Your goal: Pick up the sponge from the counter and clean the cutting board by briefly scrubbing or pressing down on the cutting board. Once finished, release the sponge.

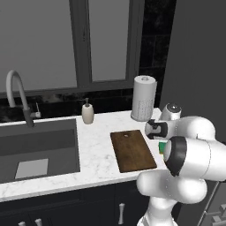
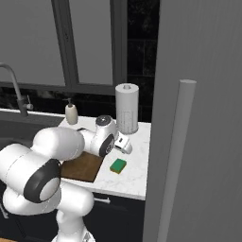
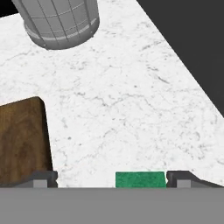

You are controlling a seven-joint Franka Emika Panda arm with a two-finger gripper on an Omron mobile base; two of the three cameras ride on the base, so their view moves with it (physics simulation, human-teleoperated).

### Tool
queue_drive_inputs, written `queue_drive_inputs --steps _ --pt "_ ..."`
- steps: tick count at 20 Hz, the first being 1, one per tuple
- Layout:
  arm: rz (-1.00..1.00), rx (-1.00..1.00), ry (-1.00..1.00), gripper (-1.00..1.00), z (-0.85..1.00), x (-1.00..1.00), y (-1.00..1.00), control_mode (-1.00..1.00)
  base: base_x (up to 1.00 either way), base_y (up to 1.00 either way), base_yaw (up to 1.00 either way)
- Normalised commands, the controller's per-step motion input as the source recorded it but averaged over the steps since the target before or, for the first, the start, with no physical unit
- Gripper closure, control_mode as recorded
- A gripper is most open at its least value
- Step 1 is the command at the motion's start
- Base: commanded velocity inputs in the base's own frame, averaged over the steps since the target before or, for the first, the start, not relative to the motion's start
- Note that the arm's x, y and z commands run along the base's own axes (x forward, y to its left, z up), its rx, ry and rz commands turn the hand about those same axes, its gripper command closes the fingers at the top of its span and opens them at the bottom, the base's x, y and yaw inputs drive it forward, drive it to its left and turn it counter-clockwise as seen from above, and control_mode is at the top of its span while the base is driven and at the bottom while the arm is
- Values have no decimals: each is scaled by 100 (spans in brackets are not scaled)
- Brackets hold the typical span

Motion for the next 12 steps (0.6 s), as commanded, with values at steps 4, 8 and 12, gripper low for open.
queue_drive_inputs --steps 4,8,12 --pt "0 0 -1 -100 53 -5 16 -100 0 0 0" --pt "0 0 0 -100 31 -9 19 -100 0 0 0" --pt "0 0 0 -100 10 -13 25 -100 0 0 0"
